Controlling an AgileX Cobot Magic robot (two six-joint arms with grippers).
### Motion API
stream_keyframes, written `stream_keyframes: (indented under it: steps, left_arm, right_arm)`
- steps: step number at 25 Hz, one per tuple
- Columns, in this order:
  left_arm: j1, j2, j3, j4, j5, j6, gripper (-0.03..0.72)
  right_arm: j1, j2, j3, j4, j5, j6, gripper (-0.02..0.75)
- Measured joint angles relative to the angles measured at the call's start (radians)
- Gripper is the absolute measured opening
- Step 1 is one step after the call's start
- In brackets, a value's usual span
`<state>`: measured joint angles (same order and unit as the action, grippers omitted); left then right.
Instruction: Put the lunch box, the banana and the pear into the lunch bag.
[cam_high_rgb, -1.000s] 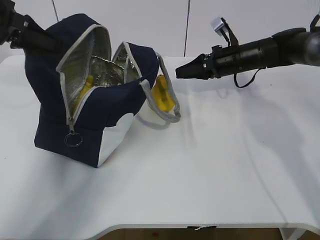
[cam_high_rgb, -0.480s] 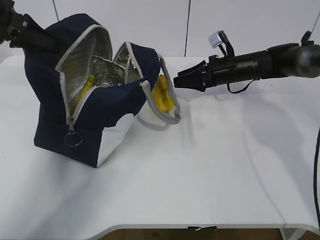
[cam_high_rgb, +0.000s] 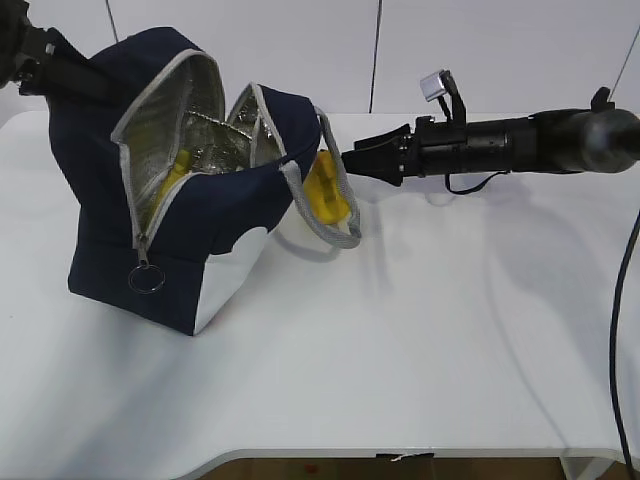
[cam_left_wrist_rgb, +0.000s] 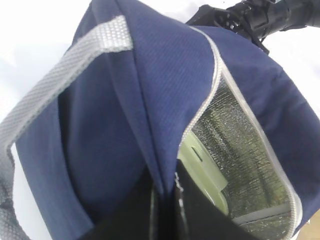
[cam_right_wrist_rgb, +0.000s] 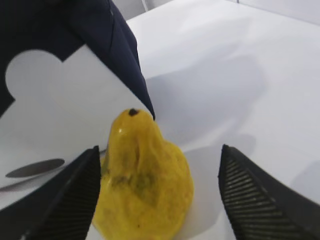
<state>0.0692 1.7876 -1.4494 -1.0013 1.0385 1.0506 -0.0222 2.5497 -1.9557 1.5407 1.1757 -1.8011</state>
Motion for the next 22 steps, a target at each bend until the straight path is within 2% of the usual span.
stream_keyframes:
  steps: [22]
  left_arm:
    - [0.000, 0.000, 0.000, 0.000, -0.002, 0.004, -0.001]
  right_arm:
    - [0.084, 0.000, 0.000, 0.034, 0.000, 0.000, 0.587]
